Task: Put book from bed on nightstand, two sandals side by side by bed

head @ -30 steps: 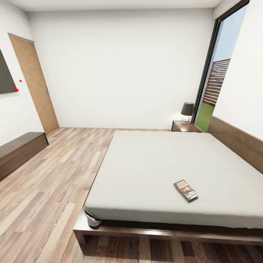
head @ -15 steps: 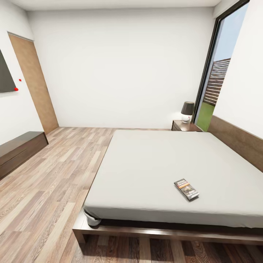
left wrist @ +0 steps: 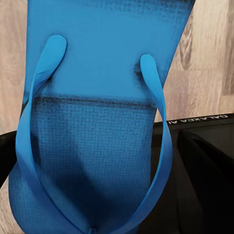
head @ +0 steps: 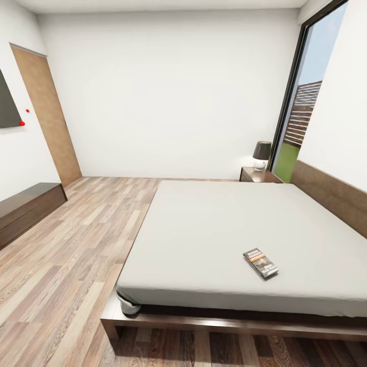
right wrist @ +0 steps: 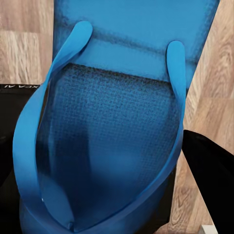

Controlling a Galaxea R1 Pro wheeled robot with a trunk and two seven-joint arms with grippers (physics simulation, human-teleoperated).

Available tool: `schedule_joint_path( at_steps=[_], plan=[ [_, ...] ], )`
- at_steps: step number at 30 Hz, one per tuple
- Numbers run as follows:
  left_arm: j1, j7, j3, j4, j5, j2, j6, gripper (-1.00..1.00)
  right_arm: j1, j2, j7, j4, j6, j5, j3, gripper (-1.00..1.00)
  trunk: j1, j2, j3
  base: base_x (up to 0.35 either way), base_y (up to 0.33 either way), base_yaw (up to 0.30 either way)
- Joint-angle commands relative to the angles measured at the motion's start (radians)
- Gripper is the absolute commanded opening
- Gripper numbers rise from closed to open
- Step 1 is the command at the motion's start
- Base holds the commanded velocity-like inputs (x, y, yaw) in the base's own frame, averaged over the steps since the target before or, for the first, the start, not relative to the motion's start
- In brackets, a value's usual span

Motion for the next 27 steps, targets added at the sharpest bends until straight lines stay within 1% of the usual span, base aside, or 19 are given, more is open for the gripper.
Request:
schedule_joint_path(
  at_steps=[1,9,14,17,20,27],
  plan=[
    [0.000,0.000,0.008,-0.002,-0.010,-0.001,0.006,-1.00,0.000,0.000,-0.006,-0.005,0.006,-0.010,0.008,-1.00,0.004,-0.008,-0.004,0.000,0.000,0.000],
    [-0.001,-0.006,0.008,-0.002,-0.010,-0.001,0.006,-1.00,-0.001,-0.004,-0.004,-0.024,0.004,-0.009,0.009,-1.00,0.035,-0.064,-0.029,0.000,0.000,0.000],
    [-0.006,-0.050,0.008,-0.005,-0.009,0.000,0.037,-1.00,-0.002,-0.005,-0.004,-0.029,0.003,-0.009,0.008,-1.00,0.054,-0.099,-0.045,0.000,0.000,0.000],
    [-0.022,-0.074,0.008,-0.008,-0.009,0.003,0.066,-1.00,-0.002,-0.006,-0.004,-0.042,0.003,-0.009,0.007,-1.00,0.065,-0.120,-0.055,0.000,0.000,0.000],
    [-0.032,-0.084,0.007,-0.010,-0.009,0.004,0.080,-1.00,-0.002,-0.007,-0.003,-0.052,0.001,-0.009,0.008,-1.00,0.077,-0.141,-0.064,0.000,0.000,0.000],
    [-0.043,-0.091,0.006,-0.011,-0.009,0.005,0.089,-1.00,0.000,-0.010,0.003,-0.093,0.002,-0.007,0.008,-1.00,0.104,-0.190,-0.086,0.000,0.000,0.000]
  ],
)
